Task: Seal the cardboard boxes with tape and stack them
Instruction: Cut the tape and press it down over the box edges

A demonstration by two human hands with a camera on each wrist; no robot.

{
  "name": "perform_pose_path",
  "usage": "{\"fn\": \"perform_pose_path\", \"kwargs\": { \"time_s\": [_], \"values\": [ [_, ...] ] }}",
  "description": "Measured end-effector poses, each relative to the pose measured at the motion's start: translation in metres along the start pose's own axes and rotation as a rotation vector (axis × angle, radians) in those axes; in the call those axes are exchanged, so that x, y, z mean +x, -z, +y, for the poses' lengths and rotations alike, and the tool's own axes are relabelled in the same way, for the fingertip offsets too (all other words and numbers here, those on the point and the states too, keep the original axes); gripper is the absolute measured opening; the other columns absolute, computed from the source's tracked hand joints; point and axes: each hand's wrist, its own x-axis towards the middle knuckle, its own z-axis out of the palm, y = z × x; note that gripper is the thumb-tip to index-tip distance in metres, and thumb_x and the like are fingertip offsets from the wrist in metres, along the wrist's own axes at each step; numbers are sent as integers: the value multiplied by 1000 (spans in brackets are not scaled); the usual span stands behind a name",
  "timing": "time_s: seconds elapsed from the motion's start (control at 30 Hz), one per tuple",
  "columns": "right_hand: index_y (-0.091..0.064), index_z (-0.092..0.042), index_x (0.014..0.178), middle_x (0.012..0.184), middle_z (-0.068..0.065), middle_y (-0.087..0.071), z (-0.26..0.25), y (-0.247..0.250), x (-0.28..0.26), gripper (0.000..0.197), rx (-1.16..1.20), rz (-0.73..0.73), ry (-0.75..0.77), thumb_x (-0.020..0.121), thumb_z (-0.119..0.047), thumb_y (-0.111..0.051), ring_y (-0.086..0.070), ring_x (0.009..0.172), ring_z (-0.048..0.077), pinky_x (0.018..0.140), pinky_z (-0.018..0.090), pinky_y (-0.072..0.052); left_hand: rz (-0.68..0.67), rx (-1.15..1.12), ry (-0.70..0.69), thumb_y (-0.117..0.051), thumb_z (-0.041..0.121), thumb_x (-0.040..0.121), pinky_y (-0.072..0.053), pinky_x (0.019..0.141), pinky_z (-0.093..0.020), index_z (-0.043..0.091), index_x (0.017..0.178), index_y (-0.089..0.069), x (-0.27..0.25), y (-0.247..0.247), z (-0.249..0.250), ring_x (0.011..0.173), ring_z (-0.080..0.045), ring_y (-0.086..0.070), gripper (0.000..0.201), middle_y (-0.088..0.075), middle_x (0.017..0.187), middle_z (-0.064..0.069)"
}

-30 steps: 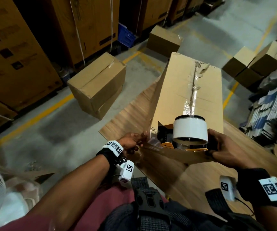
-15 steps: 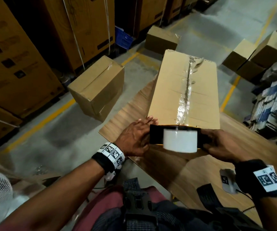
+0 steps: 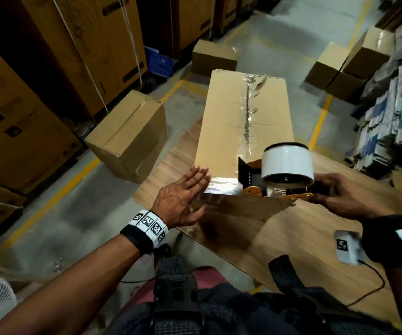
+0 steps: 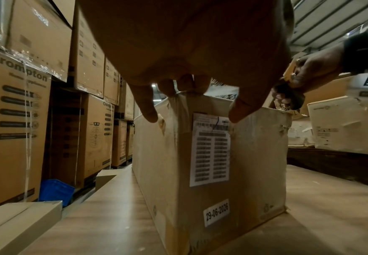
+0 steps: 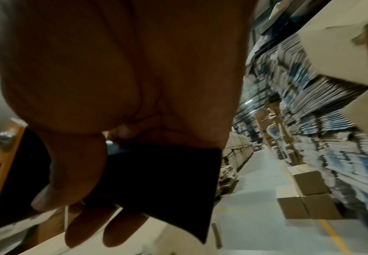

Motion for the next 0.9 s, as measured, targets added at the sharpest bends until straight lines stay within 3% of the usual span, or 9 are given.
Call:
{"fn": "perform_pose_path", "kwargs": {
  "time_s": [0.07,0.23,0.3,0.47,0.53,0.7,0.77,0.83,0.9],
  "values": [
    [-80,-41,92,86,-14,-78,11,13,-13,60,-16,36,-35,83,18,-72,-65,81,-1,74,15,-51,1,0,4,-60,56,91,-55,92,-28,22,165,-28,0,1,1,160,-11,-14,88,-22,172,5],
    [-70,-18,82,63,-20,-71,23,26,-33,42,81,124,-70,83,24,-66,-62,62,-15,62,4,-46,-21,5,-12,-58,57,91,-52,91,-25,23,165,-26,1,5,3,160,-9,-12,88,-19,173,6],
    [-72,-19,82,66,-20,-72,29,28,-34,40,65,123,-67,83,20,-69,-62,63,-14,62,4,-46,-31,6,-14,-57,58,91,-56,91,-28,22,166,-24,1,4,3,160,-9,-11,89,-18,173,6],
    [-78,-31,92,87,-14,-79,50,25,-31,40,-54,83,-102,84,8,-77,-66,77,-6,74,13,-50,-52,21,16,-54,59,91,-58,96,-34,19,165,-26,0,6,7,160,-10,-11,89,-18,173,5],
    [-77,-36,88,86,-10,-79,60,17,-26,42,-97,99,-125,87,6,-76,-67,77,1,72,19,-52,-58,20,32,-53,58,91,-59,96,-35,19,165,-27,0,6,9,160,-10,-12,88,-19,173,5],
    [-65,-27,86,89,3,-75,74,5,-16,24,-332,151,-211,88,-6,-77,-60,73,8,63,31,-43,-45,20,42,-53,55,90,-58,97,-37,20,165,-28,0,5,9,160,-8,-11,86,-20,173,6],
    [-66,-26,91,91,1,-72,78,1,-14,20,-369,120,-217,89,-10,-78,-61,80,15,69,28,-41,-48,26,40,-51,56,91,-57,97,-36,20,164,-30,-1,7,4,160,-7,-11,84,-20,172,7],
    [-69,-23,98,90,-5,-68,77,-5,-12,15,-376,98,-206,90,-13,-77,-61,82,13,69,24,-42,-49,60,62,-49,58,91,-56,97,-36,20,163,-33,0,10,-1,159,-7,-11,83,-22,171,7],
    [-67,-22,100,84,-13,-64,74,-13,-10,15,-376,79,-188,92,-14,-76,-56,74,1,59,9,-38,-75,128,104,-45,62,90,-47,113,-44,19,162,-34,4,14,-3,159,-11,-15,85,-25,171,4]
  ]
}}
